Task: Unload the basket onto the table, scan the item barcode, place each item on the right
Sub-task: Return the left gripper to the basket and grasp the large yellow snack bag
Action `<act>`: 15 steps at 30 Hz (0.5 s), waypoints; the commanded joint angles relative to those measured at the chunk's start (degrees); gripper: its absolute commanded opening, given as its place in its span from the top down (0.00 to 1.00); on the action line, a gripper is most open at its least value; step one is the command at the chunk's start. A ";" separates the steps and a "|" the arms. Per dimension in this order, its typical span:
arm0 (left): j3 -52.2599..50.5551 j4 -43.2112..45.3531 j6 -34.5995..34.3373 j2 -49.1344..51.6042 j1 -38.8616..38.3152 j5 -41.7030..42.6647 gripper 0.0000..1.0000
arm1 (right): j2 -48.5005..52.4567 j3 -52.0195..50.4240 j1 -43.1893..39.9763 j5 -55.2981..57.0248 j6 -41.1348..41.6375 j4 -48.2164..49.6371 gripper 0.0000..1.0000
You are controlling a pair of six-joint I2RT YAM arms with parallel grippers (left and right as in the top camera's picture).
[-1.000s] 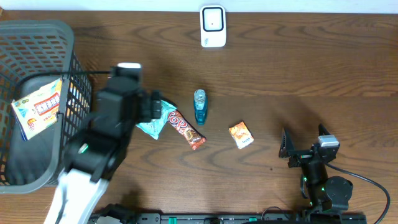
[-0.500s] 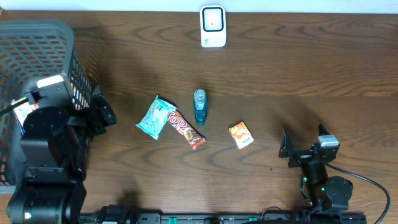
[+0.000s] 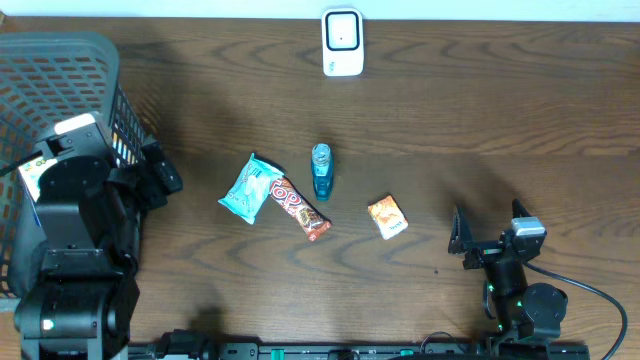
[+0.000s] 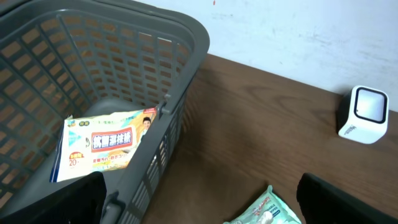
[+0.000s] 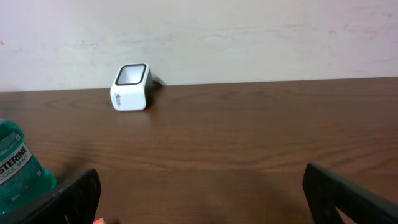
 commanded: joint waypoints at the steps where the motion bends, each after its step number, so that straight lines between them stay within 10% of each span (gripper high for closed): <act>1: 0.87 -0.17 -0.55 0.15 0.31 -0.50 0.02 | -0.02 -0.07 0.24 -0.33 -0.50 -0.24 0.01; 15: 10.12 -4.22 -0.57 1.79 1.53 -8.31 0.02 | -0.02 -0.07 0.24 -0.33 -0.50 -0.24 0.01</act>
